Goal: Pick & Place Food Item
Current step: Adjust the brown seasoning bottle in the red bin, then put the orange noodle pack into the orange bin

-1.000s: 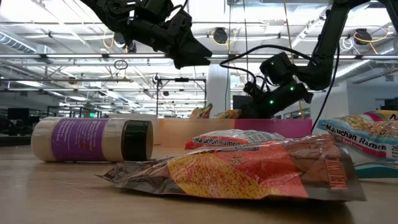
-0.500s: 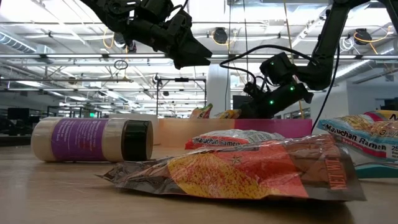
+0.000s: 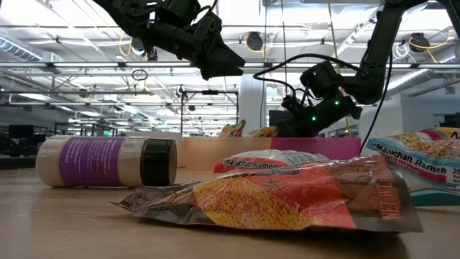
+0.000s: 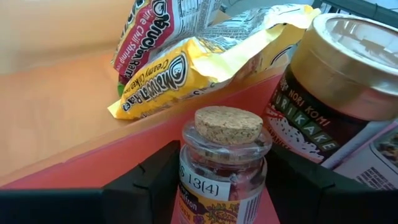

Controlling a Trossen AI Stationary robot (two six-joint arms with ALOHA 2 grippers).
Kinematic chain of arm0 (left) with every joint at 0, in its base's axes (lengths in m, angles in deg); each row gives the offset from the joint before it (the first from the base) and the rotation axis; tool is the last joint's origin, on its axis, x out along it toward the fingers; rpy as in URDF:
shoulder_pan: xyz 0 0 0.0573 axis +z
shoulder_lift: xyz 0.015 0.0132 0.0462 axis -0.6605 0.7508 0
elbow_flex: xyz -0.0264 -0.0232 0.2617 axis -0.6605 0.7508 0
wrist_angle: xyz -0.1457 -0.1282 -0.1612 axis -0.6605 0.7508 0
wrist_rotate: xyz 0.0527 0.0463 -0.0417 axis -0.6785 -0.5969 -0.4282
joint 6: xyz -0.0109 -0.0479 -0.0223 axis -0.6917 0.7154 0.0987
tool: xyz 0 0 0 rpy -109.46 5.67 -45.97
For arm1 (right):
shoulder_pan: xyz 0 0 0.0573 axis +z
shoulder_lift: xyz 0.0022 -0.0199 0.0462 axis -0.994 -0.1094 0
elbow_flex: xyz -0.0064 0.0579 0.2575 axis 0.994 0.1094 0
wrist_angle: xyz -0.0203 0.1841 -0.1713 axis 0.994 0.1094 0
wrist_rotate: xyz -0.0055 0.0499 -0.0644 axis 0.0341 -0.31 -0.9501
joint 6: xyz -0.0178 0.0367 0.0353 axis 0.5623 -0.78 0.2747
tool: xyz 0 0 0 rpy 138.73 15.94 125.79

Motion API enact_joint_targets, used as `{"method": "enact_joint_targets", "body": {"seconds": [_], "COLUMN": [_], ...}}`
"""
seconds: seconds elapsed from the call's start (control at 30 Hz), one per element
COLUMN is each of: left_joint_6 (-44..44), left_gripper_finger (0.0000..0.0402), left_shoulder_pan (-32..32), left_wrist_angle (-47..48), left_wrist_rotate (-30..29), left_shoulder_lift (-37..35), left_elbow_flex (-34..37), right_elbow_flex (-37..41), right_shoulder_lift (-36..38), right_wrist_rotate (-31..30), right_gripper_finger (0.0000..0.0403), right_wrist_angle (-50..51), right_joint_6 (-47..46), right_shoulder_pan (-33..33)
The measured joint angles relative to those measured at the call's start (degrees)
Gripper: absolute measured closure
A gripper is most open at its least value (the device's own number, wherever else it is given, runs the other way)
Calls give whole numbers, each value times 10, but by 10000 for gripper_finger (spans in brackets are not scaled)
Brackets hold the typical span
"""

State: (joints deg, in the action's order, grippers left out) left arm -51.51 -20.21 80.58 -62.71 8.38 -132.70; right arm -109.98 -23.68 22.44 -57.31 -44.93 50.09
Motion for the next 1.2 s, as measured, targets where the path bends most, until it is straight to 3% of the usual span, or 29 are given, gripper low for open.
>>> {"method": "enact_joint_targets", "body": {"seconds": [0.5, 0.97, 1.2], "left_joint_6": [0, -3, -9], "left_gripper_finger": [163, 163, 163], "left_shoulder_pan": [0, 0, 0], "left_wrist_angle": [0, 0, -5], "left_wrist_rotate": [0, 0, -1], "left_shoulder_lift": [0, 0, 0], "left_elbow_flex": [0, 0, 0], "right_elbow_flex": [0, 0, 0], "right_shoulder_lift": [0, 2, 65], "right_wrist_rotate": [-1, -1, -1], "right_gripper_finger": [136, 138, 142], "right_wrist_angle": [19, 14, 63], "right_joint_6": [-13, 16, 36], "right_shoulder_pan": [-1, 0, 0]}}
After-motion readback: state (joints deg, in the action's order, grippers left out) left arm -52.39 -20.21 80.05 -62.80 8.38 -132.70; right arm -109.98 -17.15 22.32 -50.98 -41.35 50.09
